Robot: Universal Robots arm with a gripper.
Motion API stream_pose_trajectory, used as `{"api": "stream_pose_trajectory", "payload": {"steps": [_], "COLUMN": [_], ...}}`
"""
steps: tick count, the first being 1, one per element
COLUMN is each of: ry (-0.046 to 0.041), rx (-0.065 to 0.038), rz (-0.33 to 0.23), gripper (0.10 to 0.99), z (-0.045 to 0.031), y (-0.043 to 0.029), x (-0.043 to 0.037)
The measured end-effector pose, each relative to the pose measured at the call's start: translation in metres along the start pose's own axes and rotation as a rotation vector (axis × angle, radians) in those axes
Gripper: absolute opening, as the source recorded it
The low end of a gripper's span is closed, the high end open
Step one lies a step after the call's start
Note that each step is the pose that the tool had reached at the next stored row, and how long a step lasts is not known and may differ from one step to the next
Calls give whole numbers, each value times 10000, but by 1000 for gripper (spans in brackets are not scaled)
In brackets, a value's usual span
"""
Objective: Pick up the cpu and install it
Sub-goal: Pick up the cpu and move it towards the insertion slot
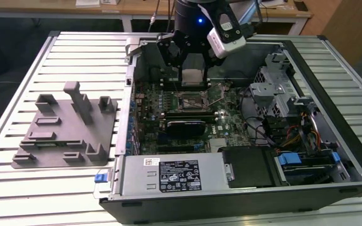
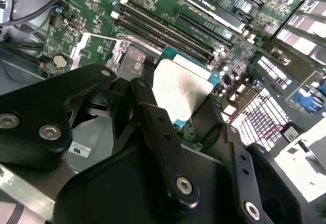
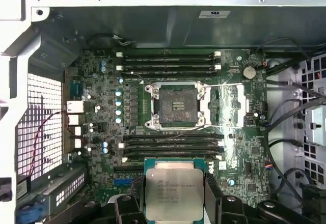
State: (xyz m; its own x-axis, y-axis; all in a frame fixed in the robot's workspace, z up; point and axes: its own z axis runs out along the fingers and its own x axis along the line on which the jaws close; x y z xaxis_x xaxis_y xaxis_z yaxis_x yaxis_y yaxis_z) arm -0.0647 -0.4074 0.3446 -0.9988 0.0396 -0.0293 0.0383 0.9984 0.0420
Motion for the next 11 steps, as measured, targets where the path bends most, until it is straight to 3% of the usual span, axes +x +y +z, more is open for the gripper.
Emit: {"api": "stream_pose_trajectory", "payload": {"steps": [11], "ry": [28], "rx": [1], "rz": [1], "gripper": [545], "z": [130], "y": [99], "x": [8]}}
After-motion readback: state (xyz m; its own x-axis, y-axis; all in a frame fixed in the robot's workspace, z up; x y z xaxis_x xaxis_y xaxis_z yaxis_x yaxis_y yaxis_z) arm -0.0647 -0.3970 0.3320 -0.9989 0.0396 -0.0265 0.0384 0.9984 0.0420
